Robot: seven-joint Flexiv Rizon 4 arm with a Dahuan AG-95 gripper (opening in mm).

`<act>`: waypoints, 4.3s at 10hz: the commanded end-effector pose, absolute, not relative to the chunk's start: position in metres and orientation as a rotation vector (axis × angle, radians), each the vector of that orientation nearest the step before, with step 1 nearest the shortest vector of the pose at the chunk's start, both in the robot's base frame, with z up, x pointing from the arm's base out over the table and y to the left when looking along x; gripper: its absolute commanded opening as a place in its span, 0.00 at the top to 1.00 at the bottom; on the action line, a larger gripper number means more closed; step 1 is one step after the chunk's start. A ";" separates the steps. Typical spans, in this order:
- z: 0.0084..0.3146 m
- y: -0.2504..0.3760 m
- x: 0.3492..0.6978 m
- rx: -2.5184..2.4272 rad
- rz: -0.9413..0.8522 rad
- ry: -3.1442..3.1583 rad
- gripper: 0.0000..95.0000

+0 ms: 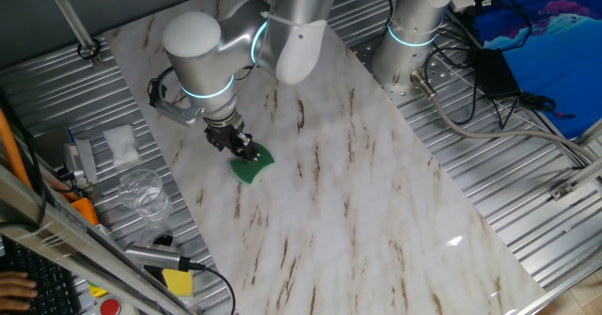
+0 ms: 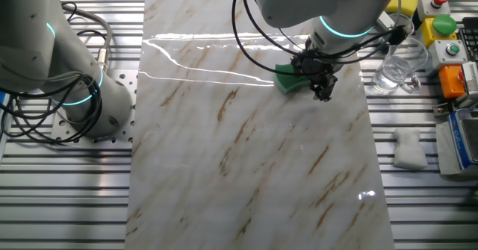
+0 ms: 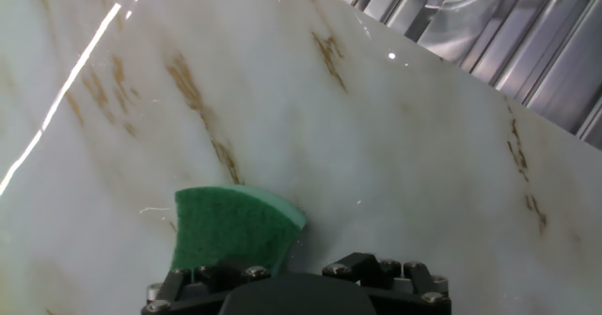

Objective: Clean the tabletop with a sponge

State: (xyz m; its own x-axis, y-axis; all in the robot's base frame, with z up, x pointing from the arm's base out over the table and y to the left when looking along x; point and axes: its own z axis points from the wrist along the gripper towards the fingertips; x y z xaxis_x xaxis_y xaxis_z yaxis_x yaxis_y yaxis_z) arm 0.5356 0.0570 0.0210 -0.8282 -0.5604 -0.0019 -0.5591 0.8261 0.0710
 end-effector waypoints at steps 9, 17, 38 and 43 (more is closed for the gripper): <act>0.022 0.057 0.536 0.932 -0.097 -2.973 0.40; 0.022 0.057 0.536 0.898 -0.114 -2.961 0.40; 0.004 0.076 0.527 0.799 -0.088 -2.997 0.40; 0.004 0.076 0.527 0.800 -0.126 -2.988 0.40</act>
State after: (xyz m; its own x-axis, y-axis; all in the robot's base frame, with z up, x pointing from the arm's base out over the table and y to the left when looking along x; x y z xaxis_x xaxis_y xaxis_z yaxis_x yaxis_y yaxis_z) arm 0.5280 0.0761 0.0050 -0.8648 -0.5014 0.0256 -0.4970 0.8623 0.0971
